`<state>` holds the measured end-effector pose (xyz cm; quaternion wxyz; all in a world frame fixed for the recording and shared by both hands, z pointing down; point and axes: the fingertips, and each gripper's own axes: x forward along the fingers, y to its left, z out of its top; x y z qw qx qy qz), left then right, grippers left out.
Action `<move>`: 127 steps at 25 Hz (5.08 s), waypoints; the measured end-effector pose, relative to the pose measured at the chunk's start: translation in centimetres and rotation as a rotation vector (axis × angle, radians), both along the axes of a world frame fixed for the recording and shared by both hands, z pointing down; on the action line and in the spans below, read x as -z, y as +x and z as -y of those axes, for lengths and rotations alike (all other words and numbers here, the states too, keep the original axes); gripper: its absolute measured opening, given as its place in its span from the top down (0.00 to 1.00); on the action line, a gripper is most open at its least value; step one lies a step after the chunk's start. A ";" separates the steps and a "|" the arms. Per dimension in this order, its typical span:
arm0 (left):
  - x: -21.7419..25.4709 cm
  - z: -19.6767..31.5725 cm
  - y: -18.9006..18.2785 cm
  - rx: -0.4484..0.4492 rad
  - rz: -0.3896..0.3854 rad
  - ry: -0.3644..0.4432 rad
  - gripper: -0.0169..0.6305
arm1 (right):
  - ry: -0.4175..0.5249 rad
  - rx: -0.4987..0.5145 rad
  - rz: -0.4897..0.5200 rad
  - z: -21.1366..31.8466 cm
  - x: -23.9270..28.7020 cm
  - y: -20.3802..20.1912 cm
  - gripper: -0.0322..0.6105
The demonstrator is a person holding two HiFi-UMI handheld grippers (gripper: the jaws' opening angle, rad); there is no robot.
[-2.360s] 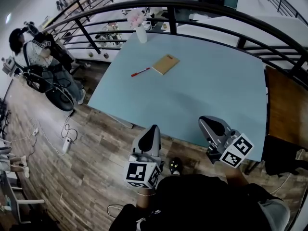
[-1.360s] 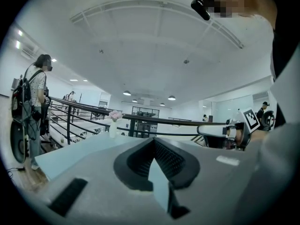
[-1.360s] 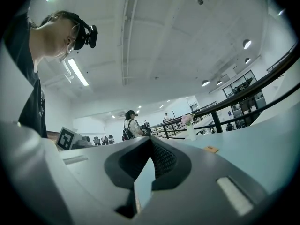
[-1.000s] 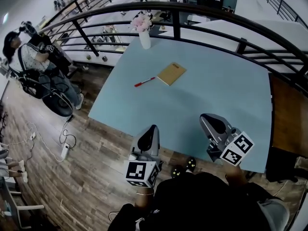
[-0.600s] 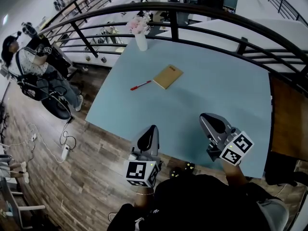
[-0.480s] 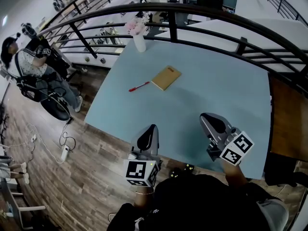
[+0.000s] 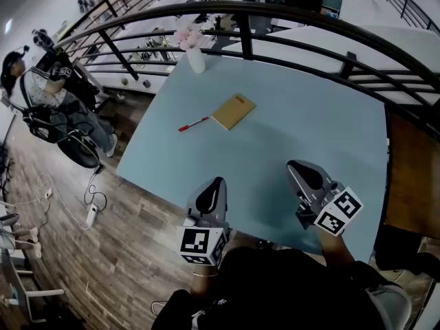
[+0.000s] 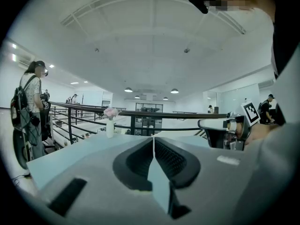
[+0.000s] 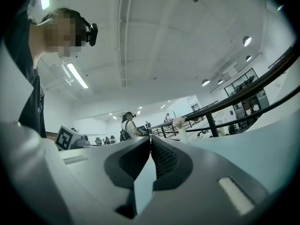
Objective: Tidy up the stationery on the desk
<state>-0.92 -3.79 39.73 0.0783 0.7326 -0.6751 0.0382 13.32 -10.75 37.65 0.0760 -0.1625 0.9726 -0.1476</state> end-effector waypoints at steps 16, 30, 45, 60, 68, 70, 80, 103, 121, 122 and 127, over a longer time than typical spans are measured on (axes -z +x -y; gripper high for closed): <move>-0.7 6.1 -4.8 -0.045 -0.004 -0.048 0.94 | 0.047 -0.046 -0.052 6.0 0.9 -4.3 0.95; 0.6 11.4 -9.5 -0.093 -0.029 -0.088 0.93 | 0.105 -0.076 -0.153 11.2 4.0 -8.8 0.92; -1.1 14.9 -12.4 -0.100 -0.056 -0.123 0.90 | 0.132 -0.060 -0.240 15.8 3.6 -12.5 0.90; -4.2 18.7 -14.7 -0.110 -0.085 -0.207 0.87 | 0.077 -0.048 -0.324 20.6 -0.6 -15.5 0.88; -7.0 21.0 -15.3 -0.123 -0.109 -0.267 0.84 | 0.034 -0.049 -0.387 23.3 -3.9 -16.8 0.86; -7.5 21.6 -15.6 -0.127 -0.119 -0.284 0.83 | 0.024 -0.043 -0.406 24.1 -4.5 -17.3 0.86; -10.5 23.6 -14.6 -0.143 -0.166 -0.374 0.77 | -0.012 -0.004 -0.501 27.1 -8.0 -18.5 0.82; -18.0 26.2 -13.3 -0.155 -0.201 -0.578 0.63 | -0.078 0.113 -0.735 32.2 -18.3 -20.7 0.56; -19.5 26.9 -12.5 -0.178 -0.176 -0.640 0.59 | -0.120 0.201 -0.866 31.6 -21.3 -21.4 0.49; -19.5 26.9 -12.5 -0.179 -0.179 -0.640 0.59 | -0.122 0.204 -0.869 31.5 -21.3 -21.4 0.49; -19.6 27.0 -12.7 -0.181 -0.185 -0.640 0.59 | -0.141 0.220 -0.869 30.3 -21.4 -21.4 0.53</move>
